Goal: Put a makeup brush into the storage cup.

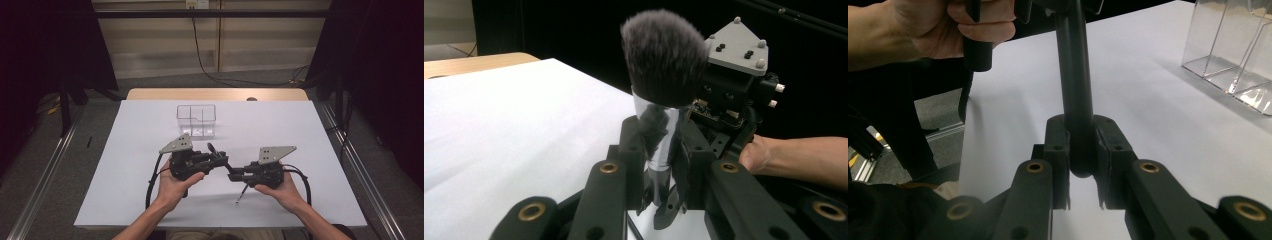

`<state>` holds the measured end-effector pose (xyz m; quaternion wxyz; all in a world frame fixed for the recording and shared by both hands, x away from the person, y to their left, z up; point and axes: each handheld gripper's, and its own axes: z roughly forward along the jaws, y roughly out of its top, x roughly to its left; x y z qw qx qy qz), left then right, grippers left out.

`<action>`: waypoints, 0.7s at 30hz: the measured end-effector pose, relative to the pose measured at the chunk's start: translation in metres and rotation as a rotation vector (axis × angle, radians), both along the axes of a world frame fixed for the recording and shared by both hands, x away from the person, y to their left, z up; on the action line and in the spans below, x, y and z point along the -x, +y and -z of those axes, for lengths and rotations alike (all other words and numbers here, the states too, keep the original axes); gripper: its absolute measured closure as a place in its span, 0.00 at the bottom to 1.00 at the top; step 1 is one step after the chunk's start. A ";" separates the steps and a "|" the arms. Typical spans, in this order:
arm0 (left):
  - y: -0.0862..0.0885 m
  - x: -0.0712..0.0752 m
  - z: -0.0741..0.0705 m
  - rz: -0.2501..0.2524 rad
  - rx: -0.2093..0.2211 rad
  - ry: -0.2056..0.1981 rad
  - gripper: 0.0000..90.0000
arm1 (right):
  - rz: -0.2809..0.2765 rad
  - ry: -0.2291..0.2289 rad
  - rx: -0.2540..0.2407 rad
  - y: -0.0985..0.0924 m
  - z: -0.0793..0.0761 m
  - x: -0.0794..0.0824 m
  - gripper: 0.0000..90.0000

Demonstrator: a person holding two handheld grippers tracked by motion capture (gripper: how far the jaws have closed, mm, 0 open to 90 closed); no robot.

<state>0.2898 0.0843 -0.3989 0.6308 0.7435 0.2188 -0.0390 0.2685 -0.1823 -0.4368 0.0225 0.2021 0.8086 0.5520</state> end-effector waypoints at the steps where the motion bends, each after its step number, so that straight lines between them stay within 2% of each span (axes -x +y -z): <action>1: 0.000 0.000 -0.001 0.004 -0.004 -0.002 0.85 | 0.001 0.000 -0.004 -0.001 0.000 -0.001 0.86; 4: -0.001 0.000 -0.001 0.006 -0.008 -0.008 0.86 | 0.004 0.002 -0.010 -0.002 0.000 -0.001 0.86; 8: -0.002 0.001 -0.002 0.001 -0.011 -0.013 0.86 | -0.001 0.002 -0.008 -0.001 -0.001 0.000 0.80; 17: -0.002 0.001 -0.002 -0.007 -0.022 -0.021 0.86 | 0.021 0.013 -0.010 -0.001 -0.001 0.000 0.60; 21: -0.001 0.001 -0.002 -0.015 -0.026 -0.024 0.86 | 0.030 0.012 -0.017 -0.002 -0.002 0.000 0.49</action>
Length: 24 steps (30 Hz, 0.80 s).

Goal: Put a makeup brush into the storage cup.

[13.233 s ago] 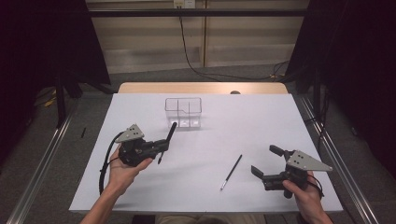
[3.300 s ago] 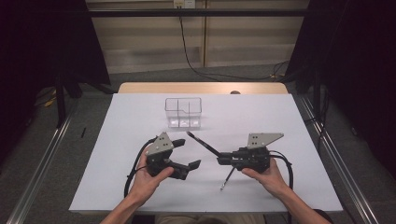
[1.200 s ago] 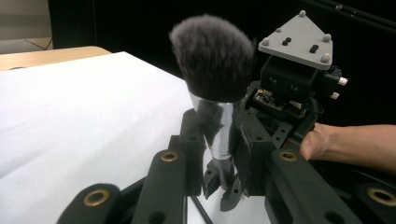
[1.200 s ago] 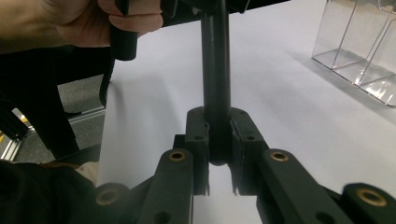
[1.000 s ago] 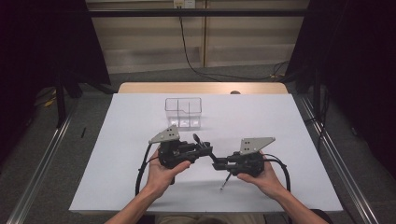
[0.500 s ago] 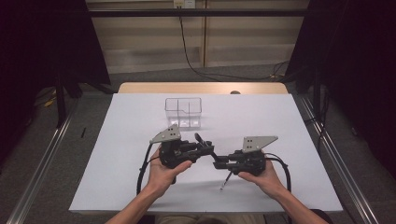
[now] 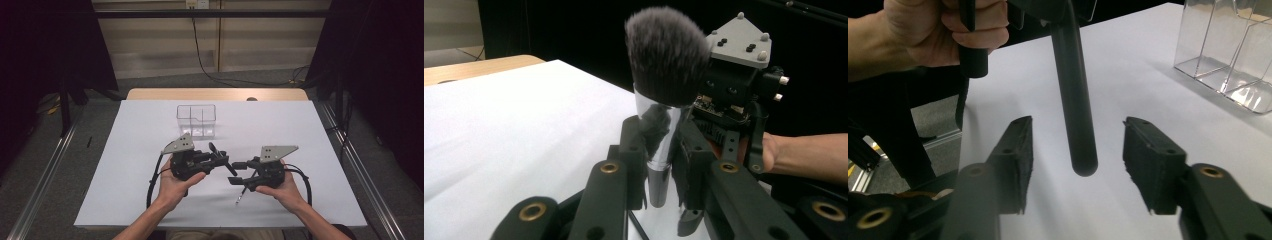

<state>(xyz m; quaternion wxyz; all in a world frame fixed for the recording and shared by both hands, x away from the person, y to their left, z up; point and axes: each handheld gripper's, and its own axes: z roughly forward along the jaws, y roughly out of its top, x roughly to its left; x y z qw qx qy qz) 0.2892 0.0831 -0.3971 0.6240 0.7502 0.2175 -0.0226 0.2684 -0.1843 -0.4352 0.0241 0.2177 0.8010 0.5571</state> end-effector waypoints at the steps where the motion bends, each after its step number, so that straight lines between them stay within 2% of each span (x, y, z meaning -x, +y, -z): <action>1: 0.000 0.000 0.000 -0.002 -0.001 0.001 0.86 | -0.002 0.003 -0.003 0.000 0.000 0.000 0.45; 12: 0.004 -0.001 -0.004 -0.014 -0.012 -0.012 0.86 | 0.044 0.003 -0.015 -0.002 -0.002 -0.002 0.17; 14: 0.005 -0.001 -0.004 -0.021 -0.016 -0.016 0.86 | 0.053 0.007 -0.022 -0.003 -0.003 -0.002 0.15; 17: 0.007 -0.002 -0.004 -0.028 -0.026 -0.020 0.86 | 0.068 0.010 -0.027 -0.004 -0.003 -0.002 0.05; 20: 0.009 -0.003 -0.003 -0.040 -0.047 -0.028 0.86 | 0.081 0.005 -0.027 -0.006 -0.004 -0.003 0.03; 24: 0.014 -0.005 -0.003 -0.053 -0.052 -0.028 0.86 | 0.094 -0.008 -0.029 -0.008 -0.004 -0.002 0.01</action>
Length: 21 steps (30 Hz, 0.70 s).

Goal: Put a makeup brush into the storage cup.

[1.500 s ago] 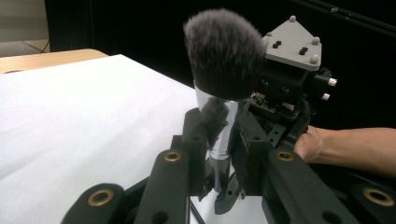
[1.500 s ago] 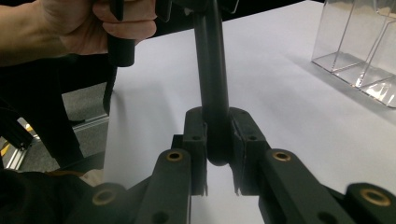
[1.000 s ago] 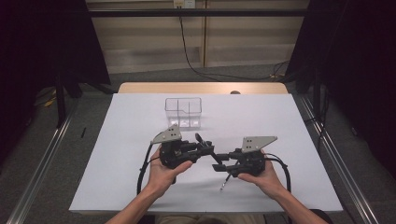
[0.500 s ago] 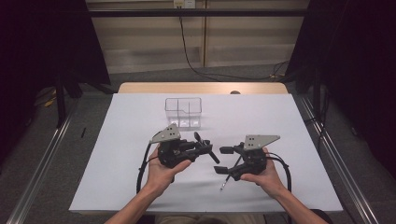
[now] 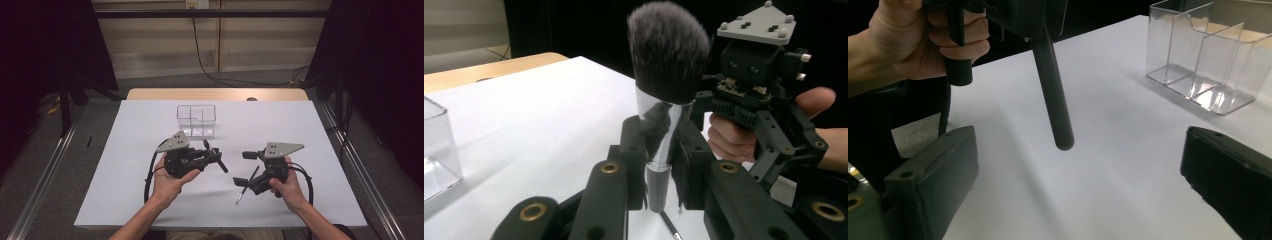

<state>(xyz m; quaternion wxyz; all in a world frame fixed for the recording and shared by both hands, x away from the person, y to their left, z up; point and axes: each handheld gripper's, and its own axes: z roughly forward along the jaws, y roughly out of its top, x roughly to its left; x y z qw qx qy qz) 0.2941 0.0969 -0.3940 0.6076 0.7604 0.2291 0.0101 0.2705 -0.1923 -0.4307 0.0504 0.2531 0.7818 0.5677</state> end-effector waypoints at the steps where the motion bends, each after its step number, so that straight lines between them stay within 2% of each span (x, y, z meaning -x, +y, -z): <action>1: 0.001 0.000 0.000 -0.003 0.001 0.001 0.86 | 0.007 -0.004 -0.006 0.000 0.000 0.001 0.01; 4: 0.003 0.000 -0.002 -0.005 -0.002 -0.002 0.86 | 0.026 -0.009 -0.006 -0.001 -0.001 0.001 0.01; 13: 0.013 -0.001 -0.005 -0.027 -0.003 -0.001 0.86 | 0.037 -0.024 -0.007 -0.005 -0.001 0.001 0.04; 18: 0.020 -0.002 -0.006 -0.034 -0.019 0.002 0.86 | 0.102 -0.047 0.014 -0.010 0.001 0.002 0.04; 21: 0.024 -0.003 -0.007 -0.041 -0.023 0.004 0.86 | 0.144 -0.063 0.005 -0.013 0.001 0.003 0.04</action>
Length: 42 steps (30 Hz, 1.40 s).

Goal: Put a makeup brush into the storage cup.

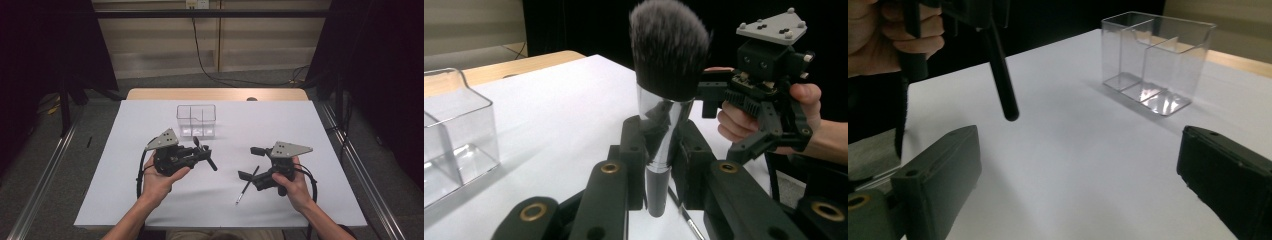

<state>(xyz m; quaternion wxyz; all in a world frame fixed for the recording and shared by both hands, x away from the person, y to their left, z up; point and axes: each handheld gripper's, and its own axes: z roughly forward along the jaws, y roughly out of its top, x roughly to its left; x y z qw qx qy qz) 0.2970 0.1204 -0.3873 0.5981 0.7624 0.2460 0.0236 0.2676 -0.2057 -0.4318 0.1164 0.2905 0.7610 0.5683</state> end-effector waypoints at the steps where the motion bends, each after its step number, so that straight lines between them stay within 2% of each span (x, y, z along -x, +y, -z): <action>1: 0.001 0.000 0.000 -0.002 -0.001 -0.001 0.86 | 0.009 -0.002 0.000 -0.001 0.000 0.001 0.04; 3: 0.003 0.000 -0.001 -0.006 0.002 -0.001 0.86 | 0.029 0.001 0.003 -0.003 0.001 0.002 0.04; 5: 0.005 -0.001 -0.002 -0.009 0.003 0.001 0.86 | 0.046 -0.018 0.017 -0.005 0.002 0.005 0.04; 9: 0.008 -0.002 -0.003 -0.017 -0.011 0.000 0.86 | 0.100 -0.034 0.009 -0.011 0.002 0.009 0.02; 12: 0.010 -0.003 -0.004 -0.020 -0.023 0.002 0.86 | 0.108 -0.017 -0.006 -0.015 0.002 0.011 0.01; 15: 0.011 -0.004 -0.004 -0.023 -0.022 0.005 0.86 | 0.151 -0.002 0.012 -0.019 0.003 0.013 0.03; 25: 0.019 -0.010 -0.009 -0.043 -0.035 0.006 0.86 | 0.254 -0.044 0.014 -0.038 0.006 0.026 0.03; 27: 0.020 -0.012 -0.010 -0.048 -0.038 0.006 0.86 | 0.267 -0.043 0.010 -0.042 0.008 0.028 0.03; 28: 0.021 -0.013 -0.010 -0.051 -0.037 0.006 0.86 | 0.277 -0.048 0.024 -0.044 0.009 0.029 0.03; 34: 0.025 -0.021 -0.012 -0.075 -0.041 0.012 0.86 | 0.313 -0.039 0.014 -0.054 0.011 0.033 0.03; 39: 0.027 -0.026 -0.016 -0.086 -0.055 0.006 0.87 | 0.341 -0.053 0.034 -0.058 0.014 0.038 0.03; 41: 0.028 -0.028 -0.017 -0.088 -0.050 0.007 0.87 | 0.355 -0.050 0.014 -0.060 0.015 0.040 0.02; 42: 0.028 -0.029 -0.017 -0.091 -0.055 0.003 0.87 | 0.367 -0.058 0.023 -0.061 0.015 0.041 0.02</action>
